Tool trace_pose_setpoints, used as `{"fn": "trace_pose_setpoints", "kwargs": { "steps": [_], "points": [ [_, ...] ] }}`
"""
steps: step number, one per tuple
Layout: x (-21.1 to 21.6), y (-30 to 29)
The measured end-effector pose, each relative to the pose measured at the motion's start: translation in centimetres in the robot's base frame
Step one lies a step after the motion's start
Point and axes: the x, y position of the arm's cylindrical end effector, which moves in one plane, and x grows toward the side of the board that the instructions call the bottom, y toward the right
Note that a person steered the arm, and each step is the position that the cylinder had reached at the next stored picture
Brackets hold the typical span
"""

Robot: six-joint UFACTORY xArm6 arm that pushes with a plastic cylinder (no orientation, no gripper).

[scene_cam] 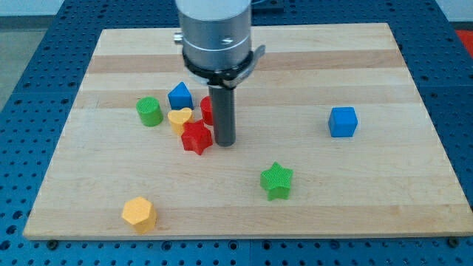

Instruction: Slide the red star into the green circle

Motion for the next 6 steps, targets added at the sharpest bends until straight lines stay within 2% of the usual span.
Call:
{"fn": "trace_pose_setpoints", "kwargs": {
  "steps": [2,4,6],
  "points": [
    [1.9,-4.4],
    [3.8,-4.9],
    [3.6,-9.2]
  ]
}}
